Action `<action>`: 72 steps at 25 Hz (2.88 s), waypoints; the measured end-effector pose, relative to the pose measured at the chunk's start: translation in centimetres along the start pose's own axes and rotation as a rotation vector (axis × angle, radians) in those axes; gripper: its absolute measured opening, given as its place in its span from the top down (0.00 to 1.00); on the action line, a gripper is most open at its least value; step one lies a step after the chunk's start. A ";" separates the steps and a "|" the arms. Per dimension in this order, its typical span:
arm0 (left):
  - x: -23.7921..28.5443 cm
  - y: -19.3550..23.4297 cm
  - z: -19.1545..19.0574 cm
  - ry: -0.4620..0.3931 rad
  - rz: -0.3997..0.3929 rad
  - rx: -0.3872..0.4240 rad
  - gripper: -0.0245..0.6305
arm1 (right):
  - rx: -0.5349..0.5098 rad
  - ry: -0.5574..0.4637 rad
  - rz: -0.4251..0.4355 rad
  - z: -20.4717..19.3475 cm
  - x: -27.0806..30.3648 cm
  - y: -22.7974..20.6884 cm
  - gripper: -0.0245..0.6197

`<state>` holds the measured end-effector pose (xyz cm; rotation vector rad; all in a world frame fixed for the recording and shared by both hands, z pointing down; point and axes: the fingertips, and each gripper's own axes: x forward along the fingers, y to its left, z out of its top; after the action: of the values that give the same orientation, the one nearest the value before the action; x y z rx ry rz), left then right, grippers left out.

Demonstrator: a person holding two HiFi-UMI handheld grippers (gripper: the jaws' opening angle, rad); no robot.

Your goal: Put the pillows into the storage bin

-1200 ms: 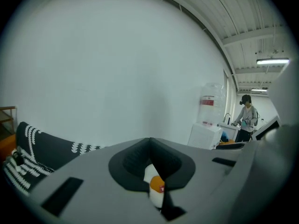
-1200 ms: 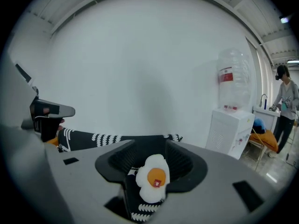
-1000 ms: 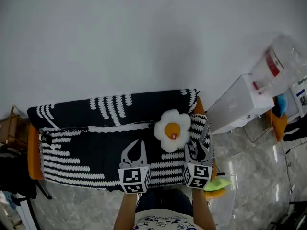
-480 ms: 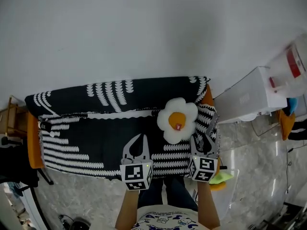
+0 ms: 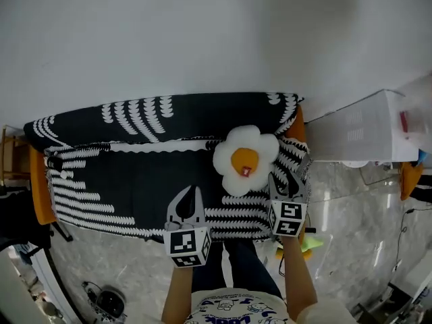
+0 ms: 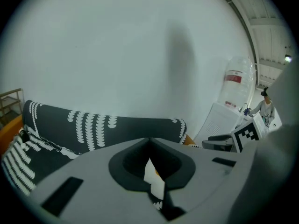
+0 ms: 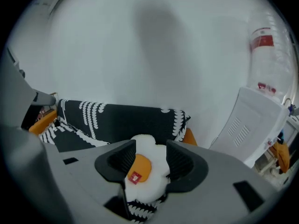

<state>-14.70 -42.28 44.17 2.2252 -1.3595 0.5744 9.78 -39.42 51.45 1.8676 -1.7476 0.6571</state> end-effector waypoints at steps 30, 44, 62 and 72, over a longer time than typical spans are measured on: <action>11.4 -1.6 -9.4 0.207 0.020 -0.051 0.94 | -0.198 0.419 0.127 -13.0 24.3 -6.1 0.52; 9.7 -0.5 -9.3 0.183 0.033 -0.061 0.94 | -0.117 0.382 0.120 -11.9 21.9 -4.7 0.85; -2.0 1.6 -3.5 0.006 -0.032 -0.039 0.94 | -0.134 0.065 0.050 0.1 2.8 4.8 0.91; -8.4 -0.9 -0.3 -0.088 -0.193 0.076 0.94 | -0.055 -0.084 -0.144 3.6 -11.7 3.8 0.91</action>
<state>-17.45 -35.86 39.48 2.4351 -1.1637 0.4711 5.33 -33.08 41.27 1.9865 -1.6459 0.4775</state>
